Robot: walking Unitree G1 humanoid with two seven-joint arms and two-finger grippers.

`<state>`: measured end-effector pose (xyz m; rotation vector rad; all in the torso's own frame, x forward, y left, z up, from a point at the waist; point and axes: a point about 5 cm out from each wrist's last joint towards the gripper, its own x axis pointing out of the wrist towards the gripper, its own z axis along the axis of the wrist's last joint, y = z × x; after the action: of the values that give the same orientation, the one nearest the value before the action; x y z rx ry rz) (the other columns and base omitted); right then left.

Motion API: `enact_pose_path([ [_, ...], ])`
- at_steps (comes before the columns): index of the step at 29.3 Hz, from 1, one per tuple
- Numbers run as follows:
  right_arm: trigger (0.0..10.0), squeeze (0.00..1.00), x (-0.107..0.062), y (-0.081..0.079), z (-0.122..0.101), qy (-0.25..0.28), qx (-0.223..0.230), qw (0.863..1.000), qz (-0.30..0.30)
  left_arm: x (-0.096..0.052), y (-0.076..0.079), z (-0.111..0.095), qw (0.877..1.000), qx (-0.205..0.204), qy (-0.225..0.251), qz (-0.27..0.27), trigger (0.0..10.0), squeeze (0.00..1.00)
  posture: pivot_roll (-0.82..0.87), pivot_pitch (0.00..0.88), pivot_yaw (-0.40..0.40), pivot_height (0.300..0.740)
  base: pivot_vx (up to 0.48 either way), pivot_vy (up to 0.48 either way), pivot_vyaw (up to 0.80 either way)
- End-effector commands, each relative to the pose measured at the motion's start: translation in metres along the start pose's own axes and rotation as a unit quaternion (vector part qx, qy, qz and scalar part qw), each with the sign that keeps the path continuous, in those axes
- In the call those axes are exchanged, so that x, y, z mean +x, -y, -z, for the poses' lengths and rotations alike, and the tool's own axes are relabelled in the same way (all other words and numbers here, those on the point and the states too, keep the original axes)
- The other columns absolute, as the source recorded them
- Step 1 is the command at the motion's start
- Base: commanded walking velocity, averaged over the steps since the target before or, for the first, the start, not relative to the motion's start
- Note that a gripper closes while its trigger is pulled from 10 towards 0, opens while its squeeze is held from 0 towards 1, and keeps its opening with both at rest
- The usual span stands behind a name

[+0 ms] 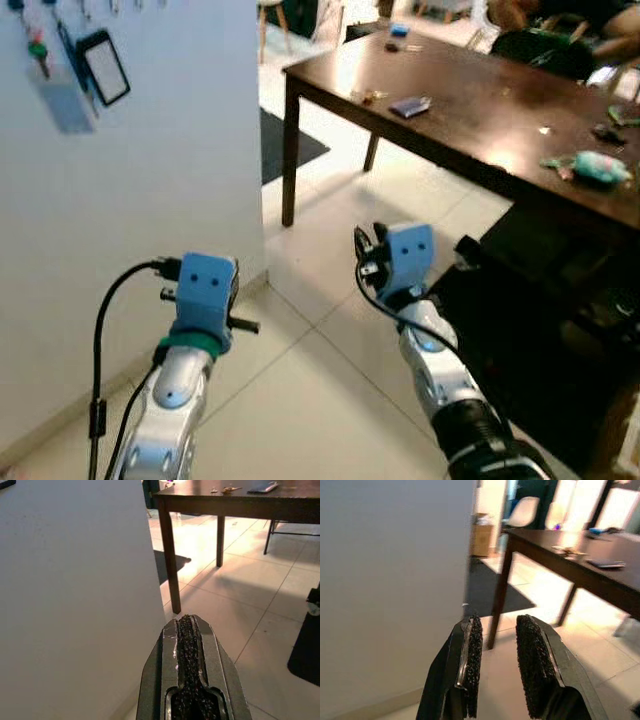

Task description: Hang keys on a hook

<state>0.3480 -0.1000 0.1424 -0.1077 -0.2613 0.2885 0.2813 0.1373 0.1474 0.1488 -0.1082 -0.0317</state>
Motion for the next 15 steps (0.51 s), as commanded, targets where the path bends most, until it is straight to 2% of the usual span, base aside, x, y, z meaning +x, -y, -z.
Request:
enact_pose_path([
  [1, 10.0, 0.0, -0.0014, -0.0024, -0.0002, 0.004, -0.006, 1.0, -0.007, -0.0014, 0.0002, 0.0054, 1.0, 0.003, -0.009, -0.001, 10.0, 0.0, -0.06, 0.047, 0.049, 0.74, 0.48, 0.0, 0.0],
  [15, 10.0, 0.0, -0.0021, -0.0053, -0.0004, 0.008, -0.004, 1.0, -0.017, -0.0014, -0.0007, 0.0068, 1.0, 0.003, -0.013, -0.004, 10.0, 0.0, -0.06, 0.039, 0.048, 0.74, 0.48, 0.0, 0.0],
])
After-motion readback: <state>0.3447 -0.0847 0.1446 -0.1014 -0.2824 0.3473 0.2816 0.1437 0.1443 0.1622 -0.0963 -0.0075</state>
